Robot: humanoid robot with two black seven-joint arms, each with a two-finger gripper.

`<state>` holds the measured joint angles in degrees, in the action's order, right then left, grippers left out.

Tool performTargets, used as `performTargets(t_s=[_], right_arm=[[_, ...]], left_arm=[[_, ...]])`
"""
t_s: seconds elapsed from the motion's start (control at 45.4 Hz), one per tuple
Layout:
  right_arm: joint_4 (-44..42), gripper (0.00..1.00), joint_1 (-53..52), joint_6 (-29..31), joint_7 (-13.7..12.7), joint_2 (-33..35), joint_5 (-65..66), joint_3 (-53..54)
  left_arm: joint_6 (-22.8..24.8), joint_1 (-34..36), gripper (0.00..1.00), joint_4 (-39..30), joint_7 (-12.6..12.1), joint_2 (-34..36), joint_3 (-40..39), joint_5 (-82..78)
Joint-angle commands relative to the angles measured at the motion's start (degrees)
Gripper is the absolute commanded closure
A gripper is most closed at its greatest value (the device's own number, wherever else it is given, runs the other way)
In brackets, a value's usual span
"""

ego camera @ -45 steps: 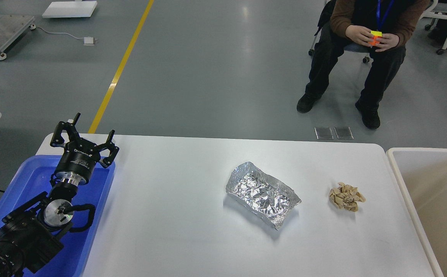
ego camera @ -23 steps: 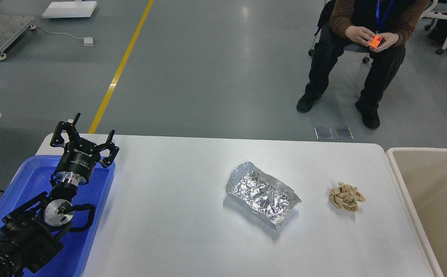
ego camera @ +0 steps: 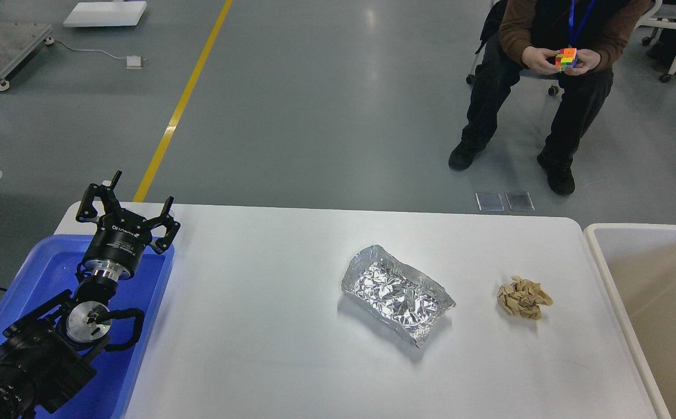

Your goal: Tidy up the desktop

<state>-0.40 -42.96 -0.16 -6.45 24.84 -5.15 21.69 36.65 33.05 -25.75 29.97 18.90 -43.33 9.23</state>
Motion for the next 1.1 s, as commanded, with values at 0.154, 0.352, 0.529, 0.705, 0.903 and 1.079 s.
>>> performTargets(t_s=[0.154,0.352,0.529,0.705,0.903,1.079], right_arm=[[0.49,0.0,-5.73,19.84,5.3,0.3,-0.3,11.7],[4.35,0.0,-6.17,30.3,6.54,0.29,-0.74,17.42],[10.41,0.0,-6.78,34.53,11.45,-0.06,-0.74,18.74],[15.16,0.0,-6.96,34.88,14.71,-2.25,-0.74,18.74],[15.17,0.0,-8.45,34.0,14.71,-9.63,-0.74,18.91],[14.99,0.0,-8.54,33.91,14.71,-15.26,-0.74,22.07]], left_arm=[[0.0,0.0,0.0,0.0,0.0,0.0,0.0,0.0],[0.0,0.0,0.0,0.0,0.0,0.0,0.09,0.0],[0.0,0.09,0.0,0.0,0.0,0.0,0.09,0.0],[0.0,0.09,0.0,0.0,0.0,0.0,0.09,0.0],[0.0,0.0,0.0,0.0,0.0,0.0,0.09,0.0],[0.0,0.09,0.0,0.0,0.0,0.0,0.09,0.0]])
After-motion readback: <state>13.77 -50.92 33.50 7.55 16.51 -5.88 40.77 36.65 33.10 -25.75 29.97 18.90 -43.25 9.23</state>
